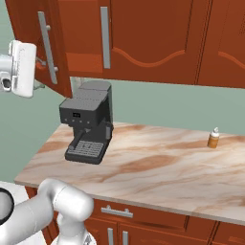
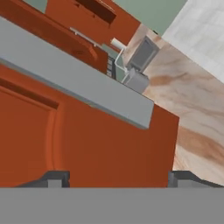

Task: Close all open cabinet doors.

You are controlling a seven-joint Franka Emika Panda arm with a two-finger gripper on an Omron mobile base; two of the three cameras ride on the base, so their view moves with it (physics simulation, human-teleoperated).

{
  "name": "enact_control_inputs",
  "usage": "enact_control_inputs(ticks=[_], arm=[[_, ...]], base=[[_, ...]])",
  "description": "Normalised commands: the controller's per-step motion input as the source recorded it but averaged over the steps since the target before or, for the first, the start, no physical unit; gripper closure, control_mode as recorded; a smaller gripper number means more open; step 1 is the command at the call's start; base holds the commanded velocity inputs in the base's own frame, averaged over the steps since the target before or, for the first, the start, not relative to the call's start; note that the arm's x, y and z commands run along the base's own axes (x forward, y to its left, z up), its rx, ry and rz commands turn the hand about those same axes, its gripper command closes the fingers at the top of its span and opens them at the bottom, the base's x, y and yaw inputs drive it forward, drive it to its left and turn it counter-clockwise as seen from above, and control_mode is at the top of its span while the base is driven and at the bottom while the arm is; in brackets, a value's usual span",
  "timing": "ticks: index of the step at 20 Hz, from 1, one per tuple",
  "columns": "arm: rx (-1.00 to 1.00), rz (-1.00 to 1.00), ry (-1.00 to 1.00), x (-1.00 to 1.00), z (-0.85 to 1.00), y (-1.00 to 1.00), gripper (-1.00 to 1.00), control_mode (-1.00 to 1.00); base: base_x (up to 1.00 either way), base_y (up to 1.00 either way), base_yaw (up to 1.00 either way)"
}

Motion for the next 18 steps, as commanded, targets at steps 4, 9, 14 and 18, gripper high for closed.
enact_control_inputs(ticks=[4, 9, 14, 18], arm=[[0.04, 0.00, 0.00, 0.47, 0.02, -0.33, -1.00, -1.00], [0.10, 0.05, 0.00, 0.48, 0.01, -0.38, -1.00, -1.00], [0.14, 0.09, 0.00, 0.50, 0.00, -0.39, -1.00, -1.00], [0.14, 0.13, 0.02, 0.54, 0.00, -0.41, -1.00, -1.00]], base=[[0.00, 0.00, 0.00], [0.00, 0.00, 0.00], [0.00, 0.00, 0.00], [0.00, 0.00, 0.00]])
